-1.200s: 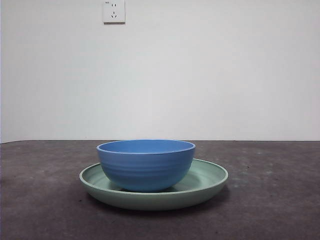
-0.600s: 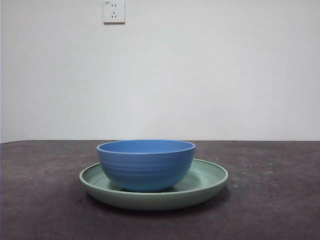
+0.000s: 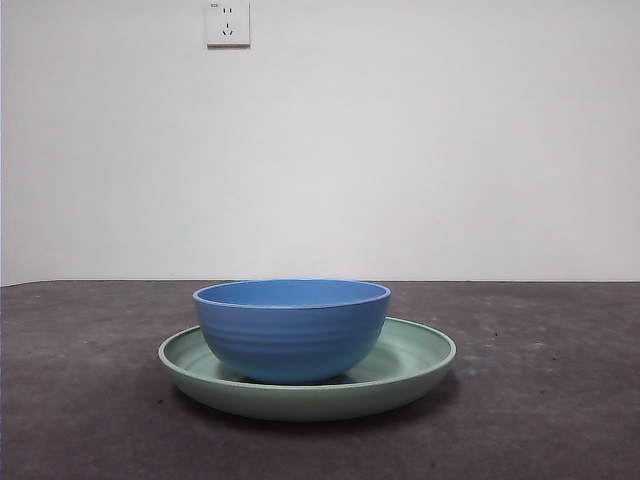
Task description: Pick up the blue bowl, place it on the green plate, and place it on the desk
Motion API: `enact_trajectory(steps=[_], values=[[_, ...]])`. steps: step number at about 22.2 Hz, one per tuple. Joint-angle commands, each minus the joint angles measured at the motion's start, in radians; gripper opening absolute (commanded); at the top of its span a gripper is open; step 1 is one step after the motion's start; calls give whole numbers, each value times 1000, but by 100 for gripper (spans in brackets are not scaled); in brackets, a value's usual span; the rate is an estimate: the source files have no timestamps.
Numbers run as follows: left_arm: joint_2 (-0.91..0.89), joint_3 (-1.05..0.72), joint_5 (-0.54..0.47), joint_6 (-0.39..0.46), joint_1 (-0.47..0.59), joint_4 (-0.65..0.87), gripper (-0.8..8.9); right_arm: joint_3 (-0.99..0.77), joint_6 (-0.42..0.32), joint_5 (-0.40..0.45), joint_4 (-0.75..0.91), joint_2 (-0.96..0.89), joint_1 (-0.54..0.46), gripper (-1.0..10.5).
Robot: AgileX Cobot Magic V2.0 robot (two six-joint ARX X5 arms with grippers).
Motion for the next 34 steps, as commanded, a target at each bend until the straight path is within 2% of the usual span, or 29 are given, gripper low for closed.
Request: enact_trajectory(steps=[1, 17, 18, 20, 23, 28, 30, 34], values=[[0, -21, 6, 12, 0, -8, 15, 16, 3, 0, 13, 5, 6, 20], [0, -21, 6, 12, 0, -8, 15, 16, -7, 2, 15, 4, 1, 20], [0, -21, 6, 12, 0, -8, 15, 16, -13, 0, 13, 4, -13, 20], [0, -21, 6, 12, 0, -8, 15, 9, -96, 1, 40, 2, -85, 20], [0, -21, 6, 12, 0, -8, 15, -101, -142, 0, 292, -50, -243, 20], [0, -21, 6, 12, 0, -8, 15, -507, -150, 0, 716, -269, -433, 20], [0, -21, 6, 12, 0, -8, 15, -650, -150, 0, 821, -350, -487, 20], [0, -21, 6, 12, 0, -8, 15, -827, -150, 1, 998, -417, -526, 20]])
